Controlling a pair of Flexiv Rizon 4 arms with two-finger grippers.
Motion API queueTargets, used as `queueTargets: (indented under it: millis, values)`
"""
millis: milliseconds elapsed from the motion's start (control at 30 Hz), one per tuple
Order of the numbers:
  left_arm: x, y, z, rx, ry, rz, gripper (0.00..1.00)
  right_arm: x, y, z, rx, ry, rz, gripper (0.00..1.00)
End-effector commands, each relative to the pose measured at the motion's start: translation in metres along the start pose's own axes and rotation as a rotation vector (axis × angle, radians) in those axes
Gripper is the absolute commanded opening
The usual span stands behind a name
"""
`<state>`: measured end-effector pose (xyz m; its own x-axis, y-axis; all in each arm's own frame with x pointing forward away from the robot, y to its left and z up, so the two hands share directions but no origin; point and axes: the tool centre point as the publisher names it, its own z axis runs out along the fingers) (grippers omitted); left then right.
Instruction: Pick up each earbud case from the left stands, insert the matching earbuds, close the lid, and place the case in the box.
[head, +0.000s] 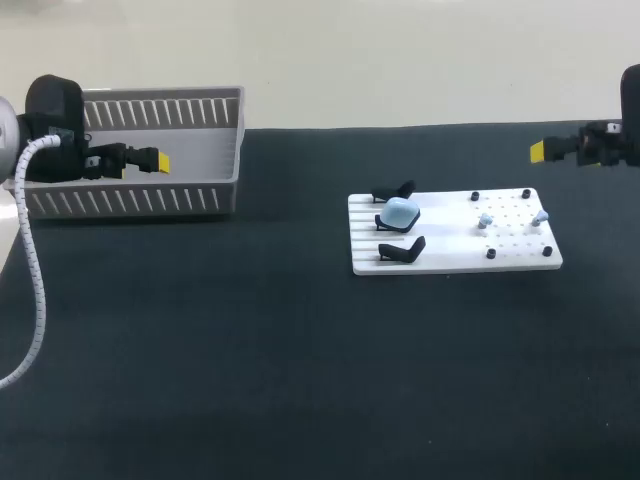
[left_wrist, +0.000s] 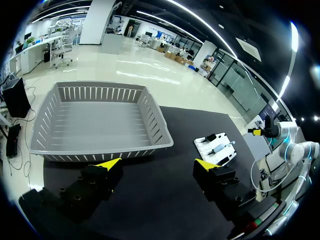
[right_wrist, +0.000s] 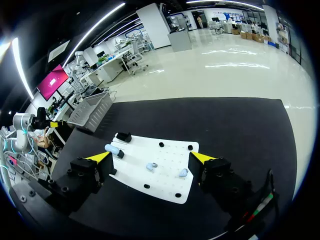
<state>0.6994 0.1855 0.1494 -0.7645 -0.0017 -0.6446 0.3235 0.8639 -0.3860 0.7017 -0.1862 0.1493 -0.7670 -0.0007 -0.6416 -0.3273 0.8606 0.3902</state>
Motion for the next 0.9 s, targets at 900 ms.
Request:
queueTargets:
  millis: [900]
  values:
    - [-0.019, -0.045, -0.006, 0.208, -0.045, 0.391, 1.0, 0.0, 0.0, 0.0, 0.001, 0.0, -0.001, 1.0]
